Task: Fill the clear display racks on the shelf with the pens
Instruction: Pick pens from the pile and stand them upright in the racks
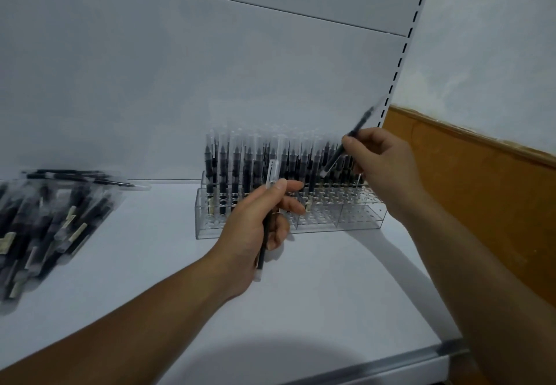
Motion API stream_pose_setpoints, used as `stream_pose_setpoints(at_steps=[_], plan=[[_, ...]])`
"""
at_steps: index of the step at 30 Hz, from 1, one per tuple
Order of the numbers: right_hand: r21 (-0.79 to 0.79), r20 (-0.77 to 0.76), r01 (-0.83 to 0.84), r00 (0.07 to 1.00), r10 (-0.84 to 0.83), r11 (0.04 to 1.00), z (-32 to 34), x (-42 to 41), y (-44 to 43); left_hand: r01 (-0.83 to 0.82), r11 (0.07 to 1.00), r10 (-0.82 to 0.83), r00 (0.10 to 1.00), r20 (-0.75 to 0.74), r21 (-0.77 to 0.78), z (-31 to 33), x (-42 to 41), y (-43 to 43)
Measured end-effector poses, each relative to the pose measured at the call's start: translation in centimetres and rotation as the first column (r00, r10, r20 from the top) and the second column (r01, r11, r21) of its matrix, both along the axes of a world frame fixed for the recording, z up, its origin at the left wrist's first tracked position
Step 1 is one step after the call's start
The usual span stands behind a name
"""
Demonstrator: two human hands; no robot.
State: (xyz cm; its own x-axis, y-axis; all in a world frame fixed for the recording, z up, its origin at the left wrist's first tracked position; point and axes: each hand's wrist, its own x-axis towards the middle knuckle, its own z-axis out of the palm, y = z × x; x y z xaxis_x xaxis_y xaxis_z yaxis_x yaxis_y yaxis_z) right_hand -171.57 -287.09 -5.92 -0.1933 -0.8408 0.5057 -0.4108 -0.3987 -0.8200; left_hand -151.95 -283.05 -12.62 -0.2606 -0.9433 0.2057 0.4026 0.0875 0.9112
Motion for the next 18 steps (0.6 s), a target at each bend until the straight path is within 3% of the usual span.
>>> stream_pose_setpoints(at_steps=[6, 11, 18], plan=[[0.024, -0.334, 0.079, 0.94, -0.066, 0.997, -0.9, 0.0, -1.2, 0.022, 1.0, -0.022, 1.0, -0.01, 0.005, -0.1, -0.1, -0.1], [0.16, -0.526, 0.076, 0.85, 0.019, 0.984, -1.6, -0.1, -1.4, 0.025, 1.0, -0.025, 1.0, -0.006, 0.008, 0.0, 0.0, -0.1], [0.152, -0.604, 0.135, 0.797, -0.016, 0.979, -1.6, -0.4, -1.3, 0.04, 0.999, -0.04, 0.999, -0.009, 0.01, 0.0, -0.1, 0.0]])
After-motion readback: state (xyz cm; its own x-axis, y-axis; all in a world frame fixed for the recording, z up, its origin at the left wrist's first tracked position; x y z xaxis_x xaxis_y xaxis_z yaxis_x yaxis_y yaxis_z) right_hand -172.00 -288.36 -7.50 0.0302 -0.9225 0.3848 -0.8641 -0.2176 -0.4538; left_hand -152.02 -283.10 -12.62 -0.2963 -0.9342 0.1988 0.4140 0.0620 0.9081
